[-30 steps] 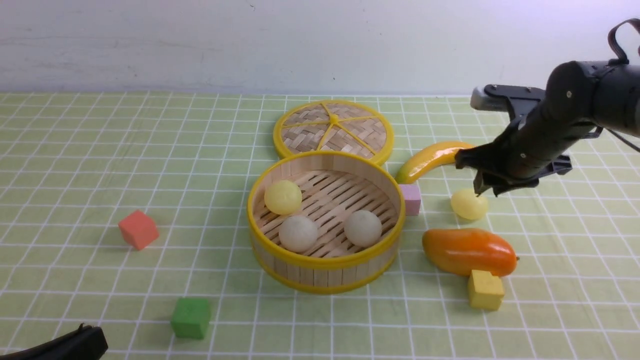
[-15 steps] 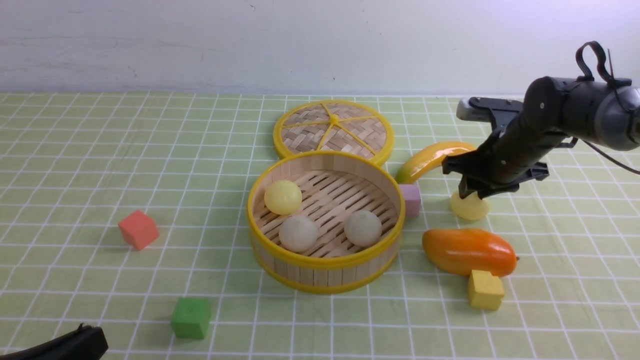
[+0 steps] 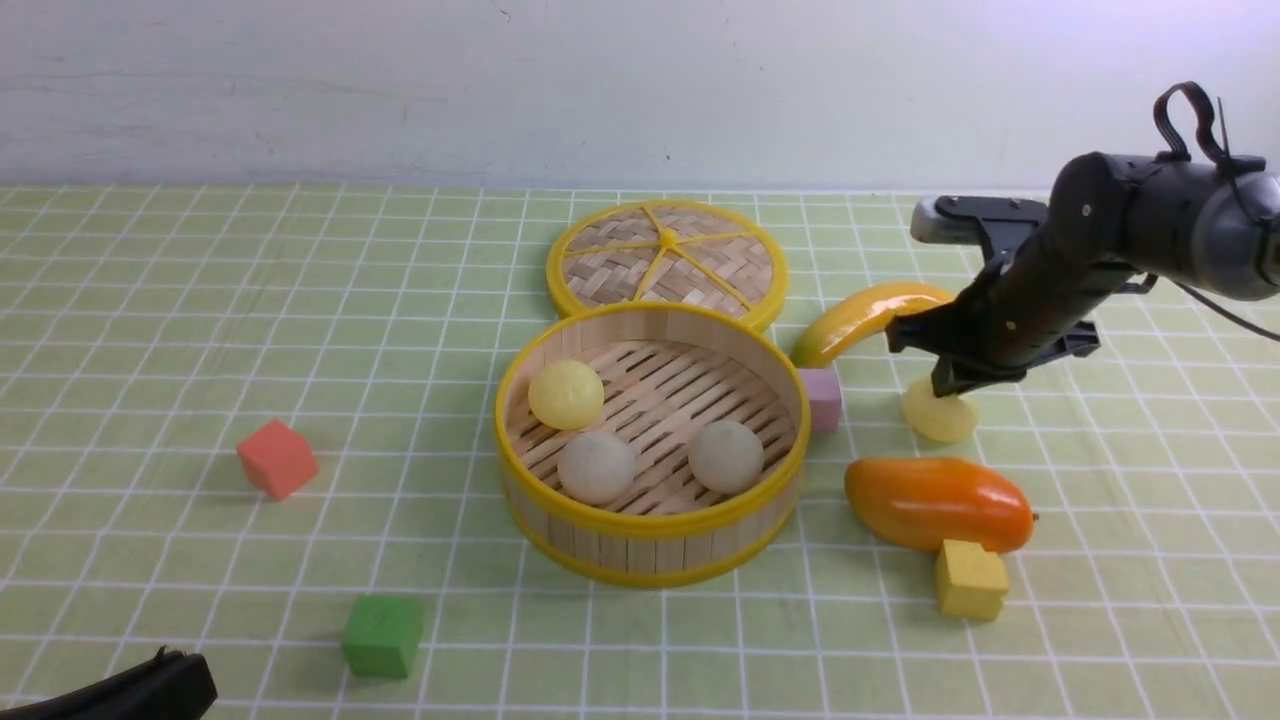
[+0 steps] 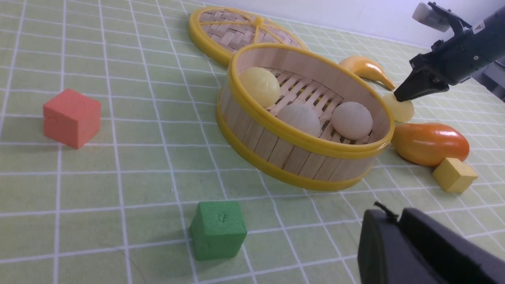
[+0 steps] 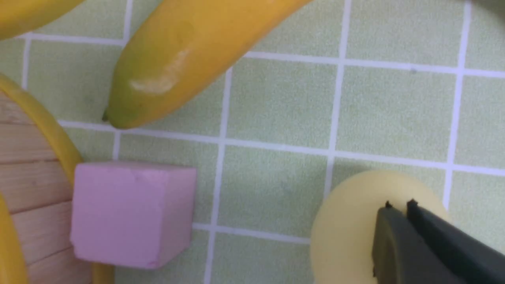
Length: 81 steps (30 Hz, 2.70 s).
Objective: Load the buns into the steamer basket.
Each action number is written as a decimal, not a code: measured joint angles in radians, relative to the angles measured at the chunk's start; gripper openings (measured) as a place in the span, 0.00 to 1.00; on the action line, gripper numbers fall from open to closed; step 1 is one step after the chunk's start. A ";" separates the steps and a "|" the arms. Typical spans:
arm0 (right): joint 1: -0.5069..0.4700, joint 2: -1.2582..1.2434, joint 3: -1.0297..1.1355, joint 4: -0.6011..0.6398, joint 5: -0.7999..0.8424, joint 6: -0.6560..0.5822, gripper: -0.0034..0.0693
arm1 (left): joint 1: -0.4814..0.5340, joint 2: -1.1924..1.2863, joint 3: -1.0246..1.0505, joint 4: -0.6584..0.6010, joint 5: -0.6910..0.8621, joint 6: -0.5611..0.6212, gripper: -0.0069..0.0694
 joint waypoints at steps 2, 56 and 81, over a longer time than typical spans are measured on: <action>0.000 -0.032 0.001 0.001 0.013 -0.015 0.04 | 0.000 0.000 0.000 0.000 0.000 0.000 0.16; 0.335 -0.672 0.129 -0.058 0.529 0.113 0.04 | 0.000 0.000 0.000 0.000 0.000 0.000 0.21; 0.111 -1.391 0.907 -0.061 0.012 0.019 0.03 | 0.000 0.000 0.000 0.000 0.001 0.000 0.25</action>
